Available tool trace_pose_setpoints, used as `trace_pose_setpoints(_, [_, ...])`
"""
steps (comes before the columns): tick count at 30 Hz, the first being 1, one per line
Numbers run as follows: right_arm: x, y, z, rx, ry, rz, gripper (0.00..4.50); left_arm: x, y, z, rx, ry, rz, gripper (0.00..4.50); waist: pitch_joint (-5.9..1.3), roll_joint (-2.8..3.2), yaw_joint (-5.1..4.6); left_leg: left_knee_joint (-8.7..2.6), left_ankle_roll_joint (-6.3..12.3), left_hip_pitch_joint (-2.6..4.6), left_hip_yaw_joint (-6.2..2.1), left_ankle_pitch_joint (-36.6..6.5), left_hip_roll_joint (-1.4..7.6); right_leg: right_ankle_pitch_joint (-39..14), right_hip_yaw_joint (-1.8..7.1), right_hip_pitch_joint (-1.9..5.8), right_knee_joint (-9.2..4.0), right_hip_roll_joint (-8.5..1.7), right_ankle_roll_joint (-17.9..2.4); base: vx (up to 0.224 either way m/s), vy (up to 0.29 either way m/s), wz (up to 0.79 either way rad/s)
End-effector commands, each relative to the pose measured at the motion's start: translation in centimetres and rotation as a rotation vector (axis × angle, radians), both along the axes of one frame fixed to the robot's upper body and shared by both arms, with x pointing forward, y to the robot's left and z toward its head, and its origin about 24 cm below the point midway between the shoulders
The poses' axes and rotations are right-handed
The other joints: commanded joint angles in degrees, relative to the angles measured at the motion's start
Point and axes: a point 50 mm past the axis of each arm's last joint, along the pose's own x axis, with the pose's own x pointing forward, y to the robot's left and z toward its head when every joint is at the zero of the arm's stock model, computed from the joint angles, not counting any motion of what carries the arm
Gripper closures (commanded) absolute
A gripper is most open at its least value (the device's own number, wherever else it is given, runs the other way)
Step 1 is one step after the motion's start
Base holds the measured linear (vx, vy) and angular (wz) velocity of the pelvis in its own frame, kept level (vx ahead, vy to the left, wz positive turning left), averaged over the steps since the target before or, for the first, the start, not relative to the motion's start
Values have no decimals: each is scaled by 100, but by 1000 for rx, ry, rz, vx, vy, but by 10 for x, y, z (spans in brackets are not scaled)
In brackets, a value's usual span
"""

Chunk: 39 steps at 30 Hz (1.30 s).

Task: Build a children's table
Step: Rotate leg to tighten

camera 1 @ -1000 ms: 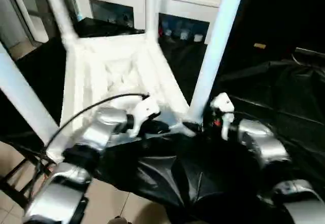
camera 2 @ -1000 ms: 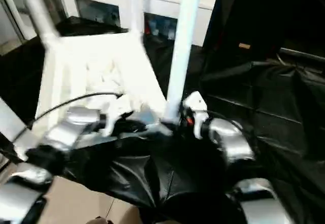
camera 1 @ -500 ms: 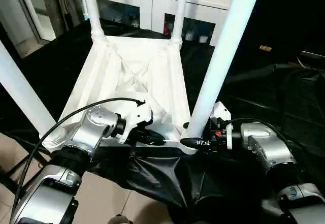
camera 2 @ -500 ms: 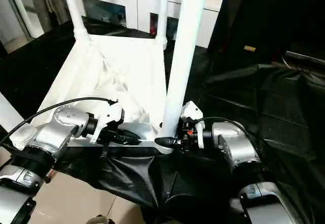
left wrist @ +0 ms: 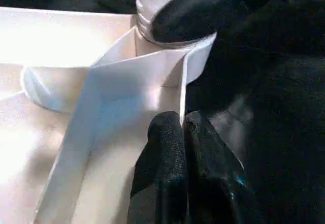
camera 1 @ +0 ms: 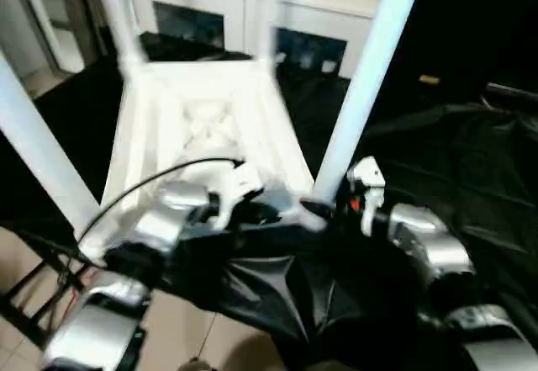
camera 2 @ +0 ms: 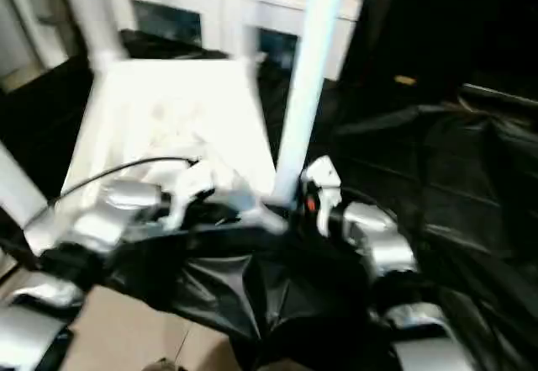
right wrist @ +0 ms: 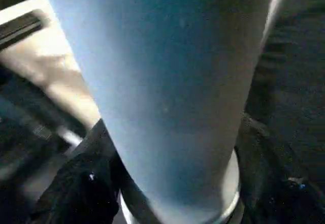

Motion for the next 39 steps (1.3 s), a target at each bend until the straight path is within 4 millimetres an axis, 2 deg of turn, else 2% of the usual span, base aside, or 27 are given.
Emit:
trace_pose_setpoints(1, [-6,25,-20,-70,70,-18,186,3,-29,7,-46,-36,33,450,-307,11,-13,-403,-89,76,-68,-1782,148,-2153,255,195,-556,-412,-879,0,0,0])
trace_pose_setpoints(3, [-5,28,-22,-69,69,-56,186,2,-37,7,-51,-38,37,450,-306,30,-27,-413,-108,76,-68,-1767,155,-2023,255,183,-542,-401,-904,0,0,0])
trace_pose_setpoints(4, [-5,32,-21,-41,73,-57,151,0,-42,7,-57,-38,27,450,-313,24,-30,-408,-77,74,-65,-1803,146,-1985,254,195,-548,-393,-904,0,0,0])
trace_pose_setpoints(5, [-5,33,-20,-33,71,-59,151,-1,-45,7,-60,-36,18,450,-314,23,-27,-404,-57,78,-61,-1800,147,-1942,255,193,-550,-391,-912,0,0,0])
trace_pose_setpoints(6, [-5,33,-20,-33,71,-57,114,-1,-45,7,-63,-35,16,450,-312,23,-26,-405,-41,75,-58,-1783,147,-1893,259,193,-548,-390,-923,0,0,0])
trace_pose_setpoints(7, [-4,34,-19,-32,71,-48,114,-2,-49,6,-74,-31,12,450,-318,42,-22,-406,-31,63,-59,-1749,146,-1787,260,203,-535,-383,-937,0,0,0])
trace_pose_setpoints(9, [-4,33,-18,-56,51,-33,109,-3,-47,6,-74,-30,2,450,-320,36,-22,-407,-9,57,-58,-1727,146,-1671,257,210,-521,-377,-959,0,0,0])
trace_pose_setpoints(10, [-2,29,-15,-86,22,-13,92,-4,-44,7,-76,-31,-17,450,-322,41,-25,-407,-2,58,-53,-1731,143,-1645,258,214,-524,-379,-969,0,0,0])
trace_pose_setpoints(14, [-3,21,-9,-99,-21,83,92,-5,-37,8,-73,-28,-57,450,-331,31,-15,-397,50,55,-50,-1691,144,-1580,257,228,-520,-384,-986,0,0,0])
trace_pose_setpoints(17, [-9,12,2,-76,-61,264,92,-8,-25,9,-69,-7,-121,450,-349,19,1,-370,196,24,-42,-1453,148,-1161,257,267,-476,-378,-1084,0,0,0])
trace_pose_setpoints(18, [-9,12,2,-76,-61,264,92,-8,-25,9,-69,-7,-121,450,-358,18,3,-357,234,17,-34,-1360,140,-1012,257,273,-456,-371,-1120,0,0,0])
trace_pose_setpoints(19, [-12,10,4,-67,-62,308,92,-9,-22,9,-66,-2,-138,450,-367,5,-1,-344,300,2,-26,-1161,141,-666,258,281,-414,-356,-1210,0,0,0])
trace_pose_setpoints(21, [-16,3,9,-58,-58,395,92,-12,-14,8,-54,20,-186,450,-385,21,25,-309,458,-8,-13,-895,152,-164,240,298,-351,-339,-1382,0,0,0])
trace_pose_setpoints(23, [-20,-1,12,-49,-48,457,92,-15,-7,8,-48,35,-230,450,-382,21,43,-294,536,-14,-6,-810,153,-1,223,304,-328,-328,-1462,0,0,0])
trace_pose_setpoints(25, [-23,-5,14,-35,-34,506,92,-17,-1,8,-39,49,-259,450,-373,24,49,-299,533,-3,-1,-907,167,-165,219,286,-336,-338,-1482,0,0,0])
trace_pose_setpoints(27, [-23,-6,15,-32,-29,519,107,-17,1,8,-36,53,-265,450,-355,30,59,-318,426,13,-2,-1114,183,-566,226,265,-380,-364,-1451,0,0,0])
trace_pose_setpoints(28, [-27,-8,15,-30,-6,570,115,-18,8,8,-19,64,-283,450,-351,-9,62,-321,401,15,0,-1150,181,-669,225,272,-393,-364,-1429,0,0,0])
trace_pose_setpoints(29, [-27,-8,15,-30,-6,570,125,-18,8,8,-19,64,-283,450,-348,0,70,-331,360,8,-10,-1213,179,-866,222,274,-395,-365,-1375,0,0,0])
trace_pose_setpoints(30, [-30,-9,14,-30,14,611,125,-19,14,8,-3,72,-292,450,-341,-24,68,-336,339,6,-9,-1232,184,-955,225,267,-405,-369,-1336,0,0,0])
trace_pose_setpoints(31, [-32,-10,14,-28,29,639,129,-19,18,9,7,77,-298,450,-337,0,78,-341,279,21,-13,-1297,188,-1081,230,248,-414,-369,-1284,0,0,0])
trace_pose_setpoints(32, [-34,-10,13,-25,40,659,129,-19,22,9,13,80,-298,450,-337,-35,74,-343,277,24,-8,-1299,194,-1080,232,246,-416,-367,-1277,0,0,0])
trace_pose_setpoints(33, [-35,-9,13,-23,44,665,161,-19,23,9,15,81,-298,450,-337,-21,89,-345,266,25,-13,-1274,194,-1064,236,243,-405,-373,-1277,0,0,0])
trace_pose_setpoints(36, [-35,-9,13,-19,48,672,171,-19,24,10,16,82,-299,450,-348,-21,100,-336,241,21,-13,-1154,191,-867,235,247,-379,-378,-1325,0,0,0])
trace_pose_setpoints(37, [-36,-8,13,-16,54,681,182,-19,25,10,17,80,-295,450,-351,-70,101,-327,262,14,-6,-1086,187,-748,233,252,-367,-375,-1352,0,0,0])
trace_pose_setpoints(39, [-37,-3,13,-7,58,691,189,-17,25,11,13,67,-267,450,-354,-45,112,-322,294,11,-7,-1000,181,-668,231,257,-353,-376,-1358,0,0,0])
